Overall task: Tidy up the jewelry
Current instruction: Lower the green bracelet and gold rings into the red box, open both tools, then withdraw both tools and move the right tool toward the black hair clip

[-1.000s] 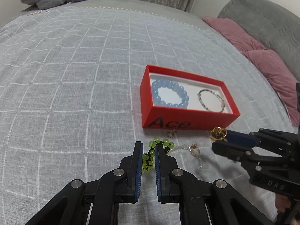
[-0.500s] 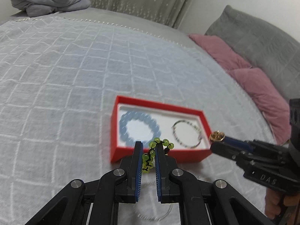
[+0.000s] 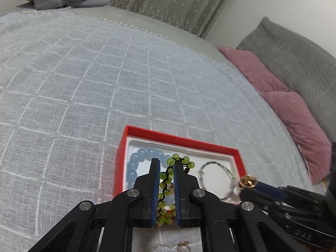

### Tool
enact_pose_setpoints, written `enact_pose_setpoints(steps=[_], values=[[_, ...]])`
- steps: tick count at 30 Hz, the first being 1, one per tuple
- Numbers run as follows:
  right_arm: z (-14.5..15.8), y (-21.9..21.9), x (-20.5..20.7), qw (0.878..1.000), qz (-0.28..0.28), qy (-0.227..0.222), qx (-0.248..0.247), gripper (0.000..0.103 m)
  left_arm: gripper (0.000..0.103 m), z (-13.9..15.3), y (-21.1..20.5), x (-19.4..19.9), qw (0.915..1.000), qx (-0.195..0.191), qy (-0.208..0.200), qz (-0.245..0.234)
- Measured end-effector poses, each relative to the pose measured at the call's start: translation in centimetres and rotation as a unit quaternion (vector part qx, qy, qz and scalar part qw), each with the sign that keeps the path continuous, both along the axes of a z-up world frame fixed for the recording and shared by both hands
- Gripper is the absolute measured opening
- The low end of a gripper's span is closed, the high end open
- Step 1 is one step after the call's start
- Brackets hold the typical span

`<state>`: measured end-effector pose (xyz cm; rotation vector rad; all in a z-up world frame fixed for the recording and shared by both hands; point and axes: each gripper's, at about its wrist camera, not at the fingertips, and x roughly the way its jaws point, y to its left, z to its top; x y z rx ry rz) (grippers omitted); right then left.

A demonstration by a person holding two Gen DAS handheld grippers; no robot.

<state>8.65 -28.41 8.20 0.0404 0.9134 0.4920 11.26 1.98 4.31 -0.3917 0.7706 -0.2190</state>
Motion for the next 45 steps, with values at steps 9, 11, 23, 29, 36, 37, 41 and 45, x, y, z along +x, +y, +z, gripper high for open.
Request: enact_pose_setpoints(steps=[9, 11, 23, 29, 36, 37, 41, 45], values=[[-0.6, 0.6, 0.7, 1.000, 0.002, 0.010, -0.002, 0.030, 0.007, -1.7, -0.2, 2.4, 0.9995, 0.026, 0.017, 0.004], [-0.7, 0.6, 0.9, 1.000, 0.002, 0.012, -0.002, 0.030, 0.007, -2.1, -0.1, 2.7, 0.9995, 0.025, 0.020, 0.003], [-0.8, 1.7, 1.4, 1.000, -0.002, 0.008, -0.015, 0.030, 0.008, -1.8, -0.6, 2.7, 0.9988, 0.044, 0.022, -0.006], [-0.9, 1.8, 1.4, 1.000, -0.001, 0.010, -0.019, 0.030, 0.028, -0.5, -1.4, 1.6, 0.9977, 0.061, 0.021, -0.020], [-0.8, 1.7, 1.2, 1.000, -0.004, 0.009, -0.020, 0.030, 0.032, 0.9, -2.4, -0.4, 0.9944, 0.101, 0.010, -0.029], [-0.8, 1.7, 1.1, 1.000, -0.004, 0.009, -0.020, 0.030, 0.034, 1.1, -2.4, -0.7, 0.9940, 0.106, 0.009, -0.028], [-0.3, 1.4, 0.7, 1.000, -0.003, 0.008, -0.013, 0.032, 0.046, 1.5, -2.1, -1.9, 0.9923, 0.122, 0.006, -0.021], [0.3, 0.8, -0.1, 1.000, 0.000, 0.011, -0.001, 0.047, 0.060, 1.6, -2.2, -3.0, 0.9905, 0.134, 0.012, -0.030]])
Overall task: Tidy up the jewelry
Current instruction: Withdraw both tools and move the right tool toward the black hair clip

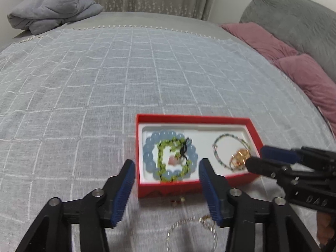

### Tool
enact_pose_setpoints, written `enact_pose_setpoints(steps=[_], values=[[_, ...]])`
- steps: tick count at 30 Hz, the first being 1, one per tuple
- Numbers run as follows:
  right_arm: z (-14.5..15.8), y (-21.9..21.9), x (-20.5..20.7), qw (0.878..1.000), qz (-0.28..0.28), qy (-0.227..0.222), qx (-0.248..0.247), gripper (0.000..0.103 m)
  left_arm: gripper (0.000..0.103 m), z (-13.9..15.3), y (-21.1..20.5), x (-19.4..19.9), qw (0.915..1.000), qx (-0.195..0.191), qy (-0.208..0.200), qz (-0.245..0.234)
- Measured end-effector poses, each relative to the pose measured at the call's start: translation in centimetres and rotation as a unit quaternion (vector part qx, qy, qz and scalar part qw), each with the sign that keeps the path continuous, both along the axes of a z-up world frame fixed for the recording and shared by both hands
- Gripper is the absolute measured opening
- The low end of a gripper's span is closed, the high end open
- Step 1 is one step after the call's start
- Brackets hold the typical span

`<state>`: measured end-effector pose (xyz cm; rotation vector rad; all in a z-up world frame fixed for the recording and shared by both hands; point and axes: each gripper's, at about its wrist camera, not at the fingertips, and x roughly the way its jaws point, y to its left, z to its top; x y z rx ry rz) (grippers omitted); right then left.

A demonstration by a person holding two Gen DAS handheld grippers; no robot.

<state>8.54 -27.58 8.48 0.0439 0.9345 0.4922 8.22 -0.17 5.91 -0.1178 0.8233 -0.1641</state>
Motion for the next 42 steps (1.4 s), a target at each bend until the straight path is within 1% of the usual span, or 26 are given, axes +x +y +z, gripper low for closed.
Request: enact_pose_setpoints(steps=[1, 3, 6, 8, 12, 14, 17, 24, 28, 33, 35, 42], values=[[0.2, -0.1, -0.3, 1.000, 0.002, 0.000, 0.003, 0.048, 0.064, 0.1, 0.0, -0.4, 1.0000, 0.006, -0.002, -0.001], [0.6, -0.3, -0.9, 1.000, 0.006, -0.005, 0.002, 0.048, 0.074, 0.2, -0.1, -1.2, 0.9999, 0.016, -0.007, -0.001], [1.3, -0.5, -2.1, 1.000, 0.009, -0.015, -0.003, 0.051, 0.078, 0.3, 0.1, -2.2, 0.9999, 0.016, -0.003, -0.001], [1.5, -0.8, -2.8, 1.000, 0.008, -0.017, -0.002, 0.059, 0.082, 0.2, 0.2, -2.6, 0.9999, 0.012, 0.002, -0.001], [1.5, -1.6, -4.1, 1.000, 0.006, -0.013, -0.002, 0.065, 0.087, -0.3, 0.3, -3.7, 0.9999, 0.012, 0.009, 0.006], [1.2, -1.7, -4.9, 1.000, 0.008, -0.011, -0.011, 0.067, 0.088, -0.6, 0.5, -4.2, 0.9998, 0.012, 0.014, 0.010], [0.7, -1.7, -5.8, 0.999, 0.013, -0.013, -0.030, 0.067, 0.089, -1.3, 0.7, -5.0, 0.9995, 0.014, 0.022, 0.016], [-1.0, -2.3, -7.6, 0.998, 0.015, -0.001, -0.057, 0.068, 0.089, -2.9, 1.0, -6.4, 0.9986, 0.031, 0.033, 0.027], [-1.8, -3.1, -8.0, 0.998, 0.007, 0.004, -0.069, 0.068, 0.089, -4.0, 0.9, -7.0, 0.9982, 0.031, 0.047, 0.020], [-2.7, -4.1, -8.4, 0.997, -0.002, 0.006, -0.079, 0.068, 0.089, -5.2, 0.7, -7.8, 0.9976, 0.043, 0.053, 0.013], [-3.0, -4.3, -8.6, 0.996, -0.003, 0.003, -0.087, 0.068, 0.089, -5.9, 0.7, -8.0, 0.9972, 0.046, 0.059, 0.003], [-4.7, -3.6, -9.6, 0.991, 0.018, -0.004, -0.132, 0.068, 0.089, -7.1, 1.1, -9.1, 0.9959, 0.069, 0.058, -0.007]])
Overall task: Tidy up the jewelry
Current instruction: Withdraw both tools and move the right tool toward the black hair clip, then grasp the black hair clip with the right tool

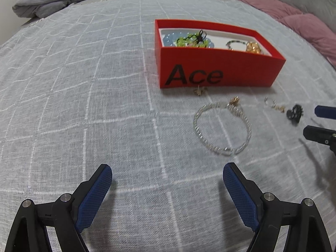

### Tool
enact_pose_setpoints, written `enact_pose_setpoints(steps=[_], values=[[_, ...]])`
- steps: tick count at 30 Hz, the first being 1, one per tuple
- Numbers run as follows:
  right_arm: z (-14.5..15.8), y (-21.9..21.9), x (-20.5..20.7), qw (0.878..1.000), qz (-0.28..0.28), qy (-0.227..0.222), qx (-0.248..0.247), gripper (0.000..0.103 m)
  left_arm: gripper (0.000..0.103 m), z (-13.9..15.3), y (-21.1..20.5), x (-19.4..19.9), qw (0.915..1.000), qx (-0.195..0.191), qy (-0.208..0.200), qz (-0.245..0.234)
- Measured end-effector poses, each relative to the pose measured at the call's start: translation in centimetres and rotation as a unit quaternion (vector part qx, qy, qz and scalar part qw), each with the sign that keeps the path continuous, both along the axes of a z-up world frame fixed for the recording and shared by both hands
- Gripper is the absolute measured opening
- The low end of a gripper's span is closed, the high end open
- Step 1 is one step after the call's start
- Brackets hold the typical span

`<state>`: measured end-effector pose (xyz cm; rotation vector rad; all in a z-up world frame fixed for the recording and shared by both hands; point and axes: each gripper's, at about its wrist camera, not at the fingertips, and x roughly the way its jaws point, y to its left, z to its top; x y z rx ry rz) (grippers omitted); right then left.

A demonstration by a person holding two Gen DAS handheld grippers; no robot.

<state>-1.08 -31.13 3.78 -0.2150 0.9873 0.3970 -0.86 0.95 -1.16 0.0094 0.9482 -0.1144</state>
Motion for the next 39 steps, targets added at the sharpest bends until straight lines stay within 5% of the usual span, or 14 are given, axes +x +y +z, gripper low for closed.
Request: enact_pose_setpoints(steps=[21, 27, 39], values=[[-1.1, 2.3, 2.1, 0.999, 0.028, 0.007, 0.013, 0.068, 0.089, -0.6, 0.3, 0.5, 0.9989, -0.040, 0.011, -0.023], [-1.0, 2.5, 3.0, 0.999, 0.024, 0.009, 0.022, 0.059, 0.088, -0.4, -0.1, 0.9, 0.9983, -0.049, 0.010, -0.030], [-1.0, 2.1, 4.2, 0.999, 0.008, 0.018, 0.035, 0.027, 0.088, -0.2, -2.5, 2.0, 0.9970, -0.048, 0.005, -0.059]])
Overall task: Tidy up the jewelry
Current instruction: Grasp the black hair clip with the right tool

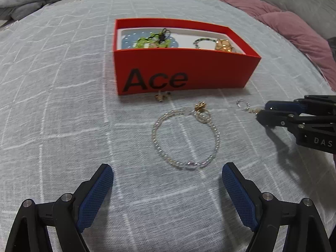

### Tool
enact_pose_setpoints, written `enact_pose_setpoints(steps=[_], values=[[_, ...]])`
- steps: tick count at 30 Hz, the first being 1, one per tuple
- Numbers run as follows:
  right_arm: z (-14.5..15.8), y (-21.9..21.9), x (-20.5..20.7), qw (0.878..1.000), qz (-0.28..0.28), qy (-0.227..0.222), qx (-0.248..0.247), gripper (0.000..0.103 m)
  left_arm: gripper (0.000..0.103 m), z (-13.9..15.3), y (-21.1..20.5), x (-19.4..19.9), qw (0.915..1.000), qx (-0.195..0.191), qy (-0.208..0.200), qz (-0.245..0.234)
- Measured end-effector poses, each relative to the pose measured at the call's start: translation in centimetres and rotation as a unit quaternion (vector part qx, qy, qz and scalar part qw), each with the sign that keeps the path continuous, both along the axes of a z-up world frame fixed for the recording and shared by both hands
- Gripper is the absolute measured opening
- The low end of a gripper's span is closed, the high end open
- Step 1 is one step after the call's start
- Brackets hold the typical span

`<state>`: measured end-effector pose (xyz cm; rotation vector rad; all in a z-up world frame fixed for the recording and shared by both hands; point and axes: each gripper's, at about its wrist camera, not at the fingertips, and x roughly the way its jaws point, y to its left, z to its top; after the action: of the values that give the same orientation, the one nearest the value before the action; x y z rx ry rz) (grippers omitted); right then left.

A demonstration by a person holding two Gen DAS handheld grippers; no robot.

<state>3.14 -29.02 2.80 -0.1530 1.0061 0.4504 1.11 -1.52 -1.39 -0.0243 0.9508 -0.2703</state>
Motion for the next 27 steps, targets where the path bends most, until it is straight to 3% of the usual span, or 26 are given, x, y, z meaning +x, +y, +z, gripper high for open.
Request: enact_pose_setpoints(steps=[22, 27], values=[[0.3, -0.1, -1.1, 1.000, 0.004, -0.012, -0.011, 0.025, 0.088, -0.6, -1.8, 1.7, 0.9995, 0.009, -0.018, -0.026], [0.4, -0.5, -1.0, 1.000, 0.000, -0.011, -0.010, 0.025, 0.083, -0.7, -2.1, 2.0, 0.9993, 0.017, -0.021, -0.027]])
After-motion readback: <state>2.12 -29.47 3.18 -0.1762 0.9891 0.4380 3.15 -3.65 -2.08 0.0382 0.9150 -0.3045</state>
